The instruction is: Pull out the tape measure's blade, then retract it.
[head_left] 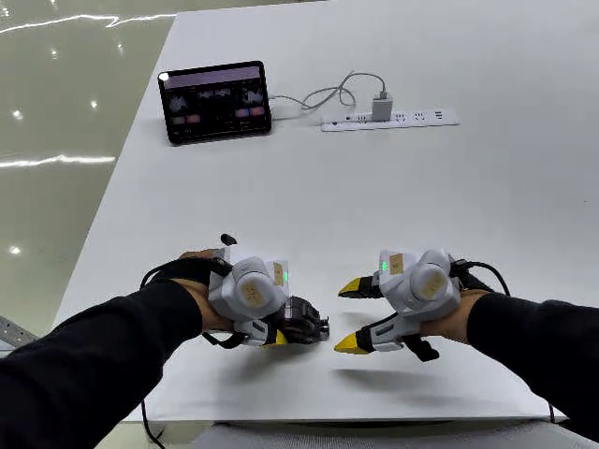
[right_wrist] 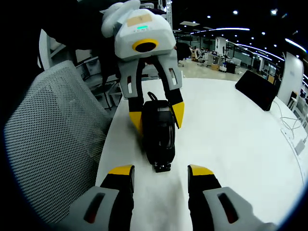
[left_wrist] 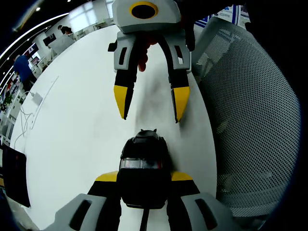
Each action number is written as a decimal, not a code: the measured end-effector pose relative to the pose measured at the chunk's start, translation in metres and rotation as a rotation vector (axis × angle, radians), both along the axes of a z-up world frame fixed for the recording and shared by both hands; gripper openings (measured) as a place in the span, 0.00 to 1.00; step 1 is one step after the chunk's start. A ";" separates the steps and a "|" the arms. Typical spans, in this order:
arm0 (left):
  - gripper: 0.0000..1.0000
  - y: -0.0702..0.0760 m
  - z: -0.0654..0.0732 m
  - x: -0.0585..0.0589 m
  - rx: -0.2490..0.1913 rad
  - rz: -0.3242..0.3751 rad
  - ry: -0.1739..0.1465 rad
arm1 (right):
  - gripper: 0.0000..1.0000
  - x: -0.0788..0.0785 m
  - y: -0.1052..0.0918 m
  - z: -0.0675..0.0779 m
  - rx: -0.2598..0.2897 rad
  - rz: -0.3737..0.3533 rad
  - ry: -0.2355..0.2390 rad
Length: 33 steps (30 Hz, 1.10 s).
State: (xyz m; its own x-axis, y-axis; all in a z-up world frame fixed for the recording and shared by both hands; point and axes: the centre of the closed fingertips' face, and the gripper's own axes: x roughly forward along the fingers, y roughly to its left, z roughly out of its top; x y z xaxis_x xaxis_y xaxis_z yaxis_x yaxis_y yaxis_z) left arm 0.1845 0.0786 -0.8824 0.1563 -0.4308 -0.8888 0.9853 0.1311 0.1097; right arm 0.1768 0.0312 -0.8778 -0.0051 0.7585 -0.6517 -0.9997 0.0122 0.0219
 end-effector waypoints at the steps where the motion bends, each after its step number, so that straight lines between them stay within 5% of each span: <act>1: 0.32 0.000 0.000 0.000 0.002 -0.004 -0.007 | 0.38 -0.001 0.001 -0.002 -0.011 0.007 -0.001; 6: 0.32 0.001 0.001 0.002 0.009 -0.024 -0.009 | 0.30 0.002 0.005 -0.011 -0.042 0.037 -0.037; 14: 0.32 0.001 0.000 0.002 -0.009 -0.003 0.015 | 0.18 0.005 0.011 -0.018 -0.051 0.013 -0.001; 19: 0.32 0.001 0.000 0.002 -0.004 -0.008 0.027 | 0.12 0.001 0.014 -0.021 -0.057 0.041 -0.017; 33: 0.32 0.000 0.000 0.001 -0.023 0.007 0.016 | 0.11 0.001 0.013 -0.022 -0.073 0.050 -0.037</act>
State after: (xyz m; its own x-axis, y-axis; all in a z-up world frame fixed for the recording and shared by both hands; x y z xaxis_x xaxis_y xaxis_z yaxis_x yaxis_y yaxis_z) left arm 0.1857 0.0788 -0.8824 0.1452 -0.4502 -0.8810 0.9859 0.1405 0.0907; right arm 0.1782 0.0446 -0.9000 -0.0168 0.7084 -0.7056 -0.9992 -0.0380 -0.0143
